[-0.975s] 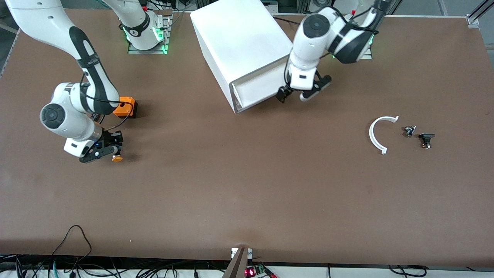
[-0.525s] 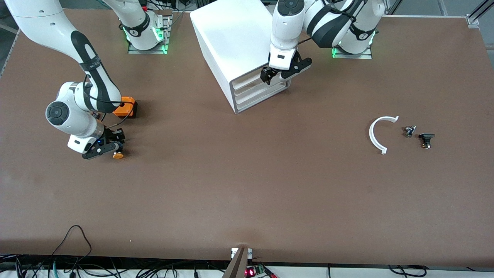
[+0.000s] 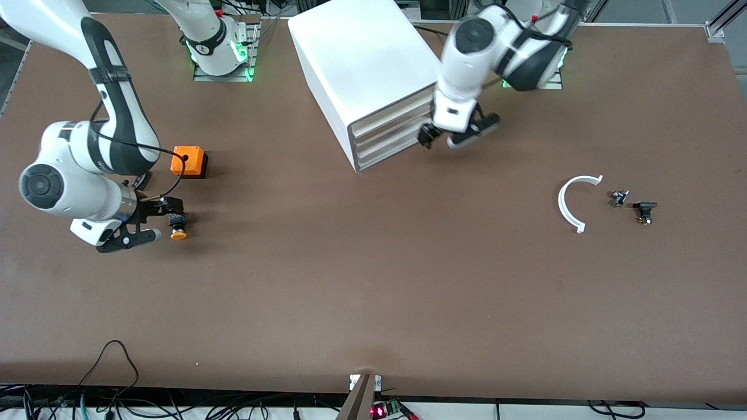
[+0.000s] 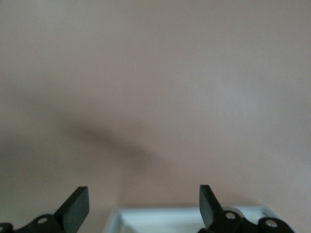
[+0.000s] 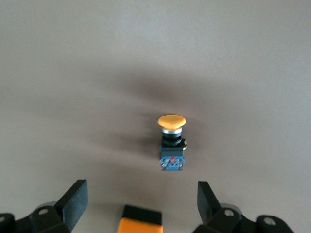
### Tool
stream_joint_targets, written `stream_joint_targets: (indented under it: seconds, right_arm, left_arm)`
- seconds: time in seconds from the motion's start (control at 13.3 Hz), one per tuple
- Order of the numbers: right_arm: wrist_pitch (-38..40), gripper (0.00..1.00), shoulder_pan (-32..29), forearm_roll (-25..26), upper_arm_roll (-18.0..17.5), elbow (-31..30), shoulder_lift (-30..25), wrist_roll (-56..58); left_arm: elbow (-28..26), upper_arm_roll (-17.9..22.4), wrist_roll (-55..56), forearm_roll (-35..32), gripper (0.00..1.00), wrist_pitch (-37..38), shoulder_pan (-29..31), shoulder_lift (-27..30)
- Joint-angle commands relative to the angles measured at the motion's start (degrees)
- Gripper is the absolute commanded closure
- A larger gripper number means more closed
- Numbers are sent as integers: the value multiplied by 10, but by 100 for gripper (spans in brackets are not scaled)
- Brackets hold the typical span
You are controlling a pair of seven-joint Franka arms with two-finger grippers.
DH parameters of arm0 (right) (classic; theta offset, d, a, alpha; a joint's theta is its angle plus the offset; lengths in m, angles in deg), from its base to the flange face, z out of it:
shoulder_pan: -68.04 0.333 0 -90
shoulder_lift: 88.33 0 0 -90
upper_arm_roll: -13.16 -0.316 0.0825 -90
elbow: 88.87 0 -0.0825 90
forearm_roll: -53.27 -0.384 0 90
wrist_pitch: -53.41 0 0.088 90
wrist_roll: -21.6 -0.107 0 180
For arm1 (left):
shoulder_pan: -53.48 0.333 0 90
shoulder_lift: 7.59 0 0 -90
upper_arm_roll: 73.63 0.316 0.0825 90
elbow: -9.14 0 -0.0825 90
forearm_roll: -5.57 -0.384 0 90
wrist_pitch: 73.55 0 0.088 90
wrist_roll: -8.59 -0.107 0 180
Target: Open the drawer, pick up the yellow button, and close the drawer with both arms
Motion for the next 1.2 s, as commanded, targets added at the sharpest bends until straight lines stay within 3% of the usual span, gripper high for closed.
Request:
stream_joint_targets:
  seconds: [0.0,0.15,0.45,0.67,0.82,0.97,1.12]
  right_arm:
    - [84,0,-5,-3,-18,68,4,-21]
    - [135,0,6,-3,-25,110,3,-71]
    - [247,0,48,2,-30,198,-23,-189]
    - [240,0,41,11,-25,204,-76,-194]
    - [240,0,17,34,-21,204,-99,-198]
    - [241,0,8,28,28,200,-122,-192]
    - [260,0,6,30,39,200,-138,-191]
  left_arm:
    - [17,80,-134,7,0,7,4,12]
    - [49,136,-217,7,0,44,4,16]
    - [171,237,-369,27,0,237,4,38]
    - [245,311,-466,32,0,350,0,49]
    - [290,332,-497,35,0,396,0,51]
    - [318,344,-500,33,0,424,0,52]
    - [319,344,-502,34,0,425,0,52]
